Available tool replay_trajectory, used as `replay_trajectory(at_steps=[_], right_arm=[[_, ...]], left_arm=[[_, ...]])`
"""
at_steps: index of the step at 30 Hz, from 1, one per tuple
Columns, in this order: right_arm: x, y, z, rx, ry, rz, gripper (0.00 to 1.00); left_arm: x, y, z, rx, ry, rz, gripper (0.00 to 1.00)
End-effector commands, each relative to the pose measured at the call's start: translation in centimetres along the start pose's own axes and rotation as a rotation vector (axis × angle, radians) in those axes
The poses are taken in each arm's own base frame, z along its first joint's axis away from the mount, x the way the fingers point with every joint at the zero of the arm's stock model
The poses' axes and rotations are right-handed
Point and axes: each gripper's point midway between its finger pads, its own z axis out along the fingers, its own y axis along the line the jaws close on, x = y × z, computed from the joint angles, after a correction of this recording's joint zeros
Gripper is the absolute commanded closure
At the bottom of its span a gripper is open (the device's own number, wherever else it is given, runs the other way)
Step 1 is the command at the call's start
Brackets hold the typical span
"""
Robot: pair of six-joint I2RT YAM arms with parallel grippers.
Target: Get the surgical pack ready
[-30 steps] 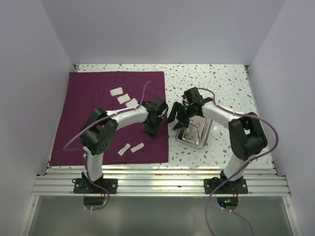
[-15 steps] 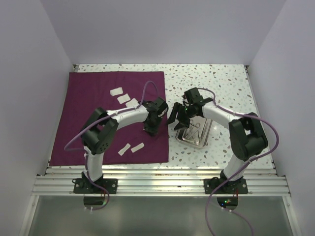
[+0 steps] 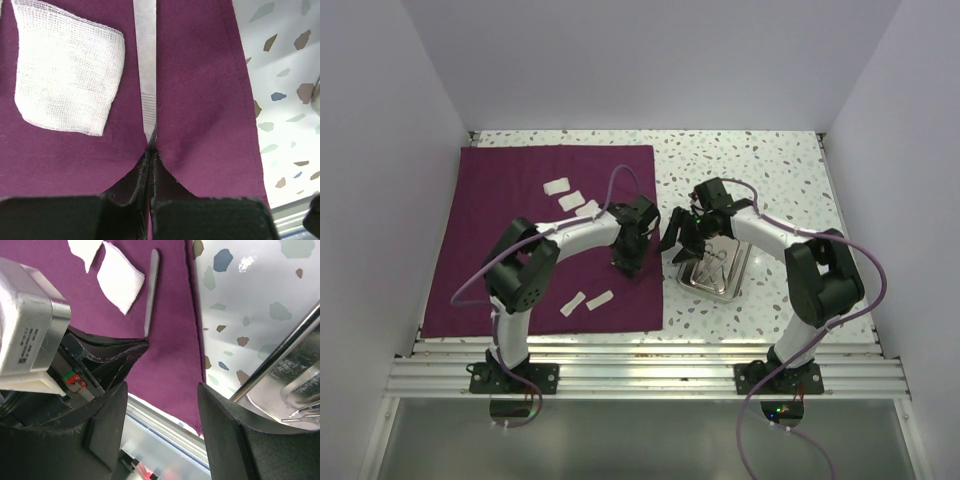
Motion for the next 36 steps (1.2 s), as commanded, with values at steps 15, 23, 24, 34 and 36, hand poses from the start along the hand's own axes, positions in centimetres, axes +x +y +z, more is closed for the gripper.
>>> replay_trajectory(at_steps=[15,23,24,34,36], right_arm=[[-1.6,2.3,2.3,-0.046,-0.010,0.047,0.48],[-1.8,3.3,4.5,-0.034,-0.006,0.087,0.53],[-1.9,3.3,4.8,-0.032,-0.012,0.089,0.53],[-2.3,3.0,5.9,-0.008,-0.031,0.080,0.61],[-2.1,3.2,6.2,-0.007,-0.025,0.074,0.63]], left_arm=[[-0.9,-0.6,-1.1,0.149,-0.020,-0.070,1.00],[-0.6,-0.5,-1.1,0.164,-0.032,-0.086,1.00],[-0.5,-0.4,-1.1,0.165,-0.032,-0.090,1.00],[0.2,-0.2,-0.7,0.216,-0.044,-0.113,1.00],[0.3,-0.2,-0.5,0.231,-0.040,-0.123,1.00]])
